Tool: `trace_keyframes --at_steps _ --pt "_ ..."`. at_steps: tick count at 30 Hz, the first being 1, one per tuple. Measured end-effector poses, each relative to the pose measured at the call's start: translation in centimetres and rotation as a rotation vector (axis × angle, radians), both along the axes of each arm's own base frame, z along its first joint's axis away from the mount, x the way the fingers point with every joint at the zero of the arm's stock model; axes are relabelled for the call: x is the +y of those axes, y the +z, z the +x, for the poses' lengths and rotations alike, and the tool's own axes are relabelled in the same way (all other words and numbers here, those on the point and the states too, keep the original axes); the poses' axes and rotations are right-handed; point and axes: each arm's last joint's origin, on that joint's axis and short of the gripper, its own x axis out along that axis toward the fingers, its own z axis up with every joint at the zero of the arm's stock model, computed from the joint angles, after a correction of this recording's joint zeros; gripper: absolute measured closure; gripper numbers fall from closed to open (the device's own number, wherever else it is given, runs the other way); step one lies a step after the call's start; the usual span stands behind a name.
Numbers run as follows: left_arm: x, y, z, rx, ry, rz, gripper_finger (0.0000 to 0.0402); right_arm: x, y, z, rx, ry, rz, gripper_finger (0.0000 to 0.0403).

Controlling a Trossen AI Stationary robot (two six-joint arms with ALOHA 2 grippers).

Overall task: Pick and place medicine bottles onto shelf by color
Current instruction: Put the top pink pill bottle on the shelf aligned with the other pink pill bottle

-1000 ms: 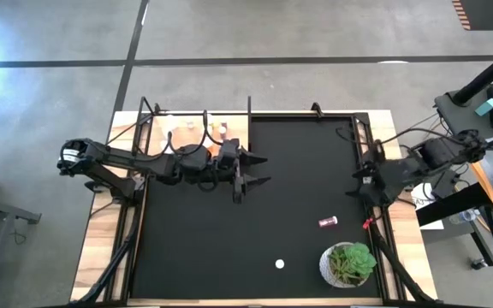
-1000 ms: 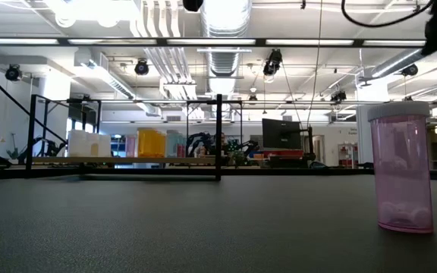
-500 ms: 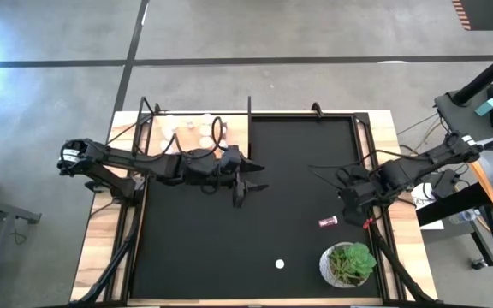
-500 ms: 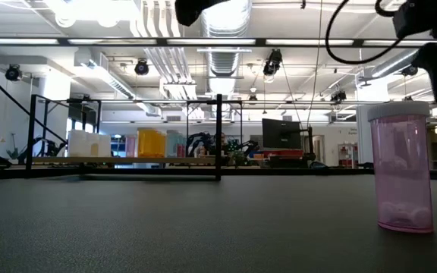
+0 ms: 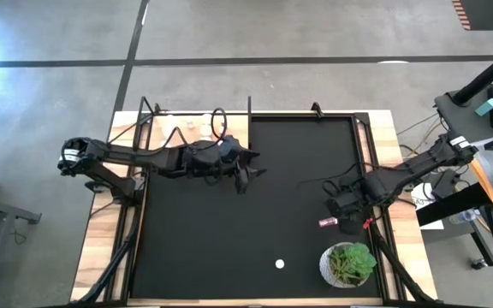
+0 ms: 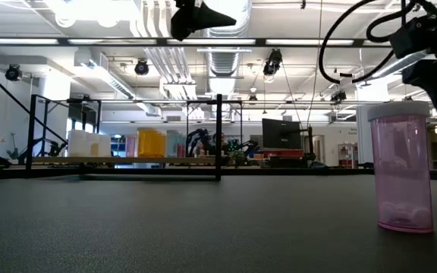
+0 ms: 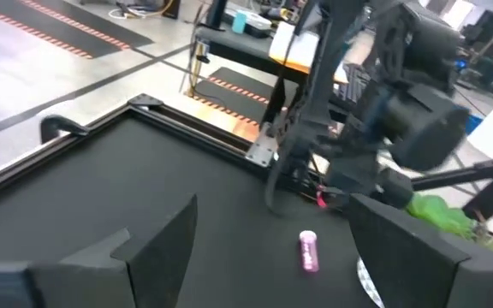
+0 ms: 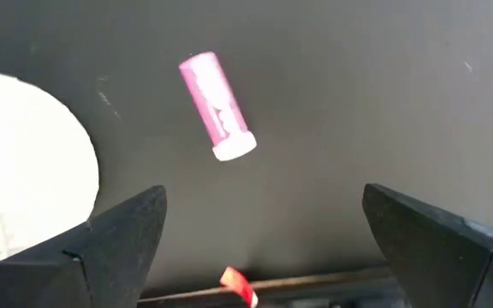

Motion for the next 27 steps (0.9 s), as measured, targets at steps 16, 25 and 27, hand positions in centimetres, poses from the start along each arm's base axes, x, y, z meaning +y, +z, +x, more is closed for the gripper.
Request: trace_keyframes --at_steps 16,25,27 --pt "0.7 0.1 -0.1 -0.001 0.022 0.002 0.0116 0.9 -5.8 1.3 -0.086 0.22 0.145 0.0037" --pt "0.7 0.3 -0.3 -0.01 0.022 0.001 0.0116 1.0 -7.9 1.5 -0.089 0.253 0.136 0.0097" --pt "0.7 0.3 -0.3 -0.01 0.022 0.0 0.0116 1.0 -8.4 1.4 -0.088 0.253 0.135 0.0099"
